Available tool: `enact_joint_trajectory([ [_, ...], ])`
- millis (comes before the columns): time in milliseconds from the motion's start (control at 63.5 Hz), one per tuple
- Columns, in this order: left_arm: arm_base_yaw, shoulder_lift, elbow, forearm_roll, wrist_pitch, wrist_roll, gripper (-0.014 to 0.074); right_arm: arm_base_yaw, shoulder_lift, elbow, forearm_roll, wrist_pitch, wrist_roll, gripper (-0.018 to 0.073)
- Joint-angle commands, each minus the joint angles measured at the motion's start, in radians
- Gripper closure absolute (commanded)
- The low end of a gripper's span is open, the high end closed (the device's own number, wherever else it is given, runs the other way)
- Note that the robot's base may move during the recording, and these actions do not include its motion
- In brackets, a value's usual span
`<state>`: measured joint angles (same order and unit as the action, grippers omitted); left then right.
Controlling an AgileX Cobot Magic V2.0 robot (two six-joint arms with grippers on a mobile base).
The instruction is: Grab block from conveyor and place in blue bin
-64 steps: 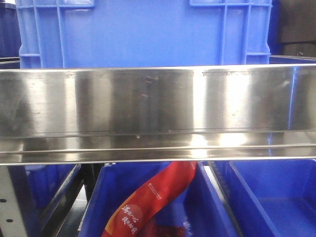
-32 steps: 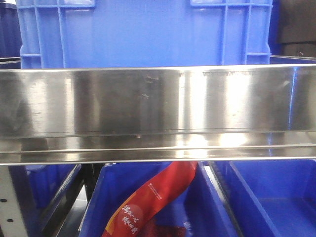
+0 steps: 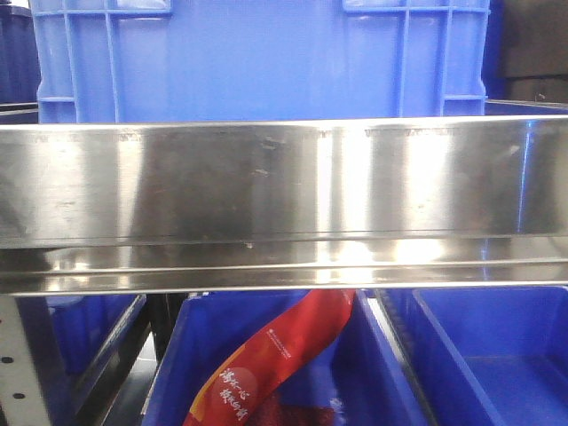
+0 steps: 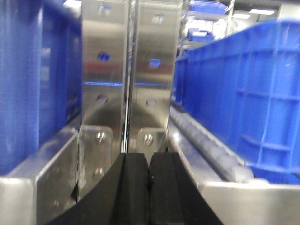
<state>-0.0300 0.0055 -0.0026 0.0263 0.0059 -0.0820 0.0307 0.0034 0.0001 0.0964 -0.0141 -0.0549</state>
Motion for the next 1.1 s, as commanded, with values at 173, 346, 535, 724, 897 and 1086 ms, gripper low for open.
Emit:
enact_joint_trajectory([
  [173, -0.038, -0.006, 0.003, -0.003, -0.006, -0.008, 0.0707, -0.005, -0.003, 0.000, -0.008, -0.017, 0.000, 0.0727],
  [346, -0.038, -0.006, 0.003, -0.003, -0.006, -0.008, 0.0707, -0.005, -0.003, 0.000, -0.008, -0.017, 0.000, 0.0727],
  [535, -0.038, -0.006, 0.003, -0.003, -0.006, -0.008, 0.0707, -0.005, -0.003, 0.000, -0.008, -0.017, 0.000, 0.0727],
  [724, -0.038, -0.006, 0.003, -0.003, -0.006, -0.008, 0.0707, -0.005, -0.003, 0.000, -0.008, -0.017, 0.000, 0.0727],
  [897, -0.038, -0.006, 0.003, -0.003, -0.006, -0.008, 0.0707, -0.005, -0.003, 0.000, -0.008, -0.017, 0.000, 0.0727],
  [1086, -0.038, -0.006, 0.003, -0.003, -0.006, -0.008, 0.0707, -0.005, -0.003, 0.000, -0.008, -0.017, 0.000, 0.0727],
])
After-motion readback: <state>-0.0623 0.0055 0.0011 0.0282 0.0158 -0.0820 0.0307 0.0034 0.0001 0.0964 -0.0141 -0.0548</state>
